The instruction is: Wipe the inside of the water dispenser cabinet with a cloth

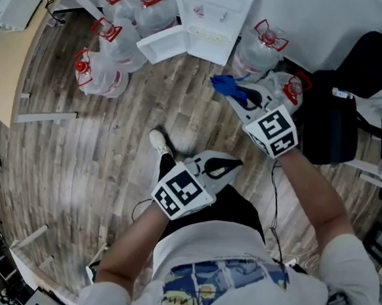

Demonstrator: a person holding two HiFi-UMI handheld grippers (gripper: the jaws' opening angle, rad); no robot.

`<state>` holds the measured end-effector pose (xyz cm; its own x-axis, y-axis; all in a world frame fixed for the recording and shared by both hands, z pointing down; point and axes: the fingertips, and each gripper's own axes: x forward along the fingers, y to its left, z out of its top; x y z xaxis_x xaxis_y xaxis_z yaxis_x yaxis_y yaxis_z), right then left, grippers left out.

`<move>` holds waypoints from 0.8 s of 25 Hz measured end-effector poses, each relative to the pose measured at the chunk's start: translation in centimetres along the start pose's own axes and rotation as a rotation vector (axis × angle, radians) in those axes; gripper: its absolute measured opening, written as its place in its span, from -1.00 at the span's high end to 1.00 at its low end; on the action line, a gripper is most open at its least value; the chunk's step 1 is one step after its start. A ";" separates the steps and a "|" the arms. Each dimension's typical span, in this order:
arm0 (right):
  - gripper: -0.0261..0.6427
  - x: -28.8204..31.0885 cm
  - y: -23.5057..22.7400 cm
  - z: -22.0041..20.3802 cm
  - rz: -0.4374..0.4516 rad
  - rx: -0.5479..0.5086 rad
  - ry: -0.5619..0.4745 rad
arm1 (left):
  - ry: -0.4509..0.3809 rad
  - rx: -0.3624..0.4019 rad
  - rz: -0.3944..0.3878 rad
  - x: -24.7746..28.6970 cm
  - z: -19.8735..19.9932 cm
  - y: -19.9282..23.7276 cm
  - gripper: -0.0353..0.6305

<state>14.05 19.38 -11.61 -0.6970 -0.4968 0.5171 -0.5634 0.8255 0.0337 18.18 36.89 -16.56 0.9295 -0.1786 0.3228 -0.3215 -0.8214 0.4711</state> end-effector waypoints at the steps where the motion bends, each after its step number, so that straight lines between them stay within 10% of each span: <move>1: 0.71 1.3 -0.3 0.3 -0.003 -0.006 0.013 | 0.002 0.001 -0.010 -0.3 -0.1 1.1 0.88; 20: 0.72 33.0 -6.2 -5.2 -0.127 -0.016 0.242 | 0.070 0.020 -0.171 -9.4 -5.6 28.6 0.88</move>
<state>-3.19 -0.71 9.74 -0.4939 -0.5198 0.6970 -0.6309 0.7659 0.1242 -0.75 18.12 -1.51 0.9551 0.0017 0.2963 -0.1560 -0.8473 0.5077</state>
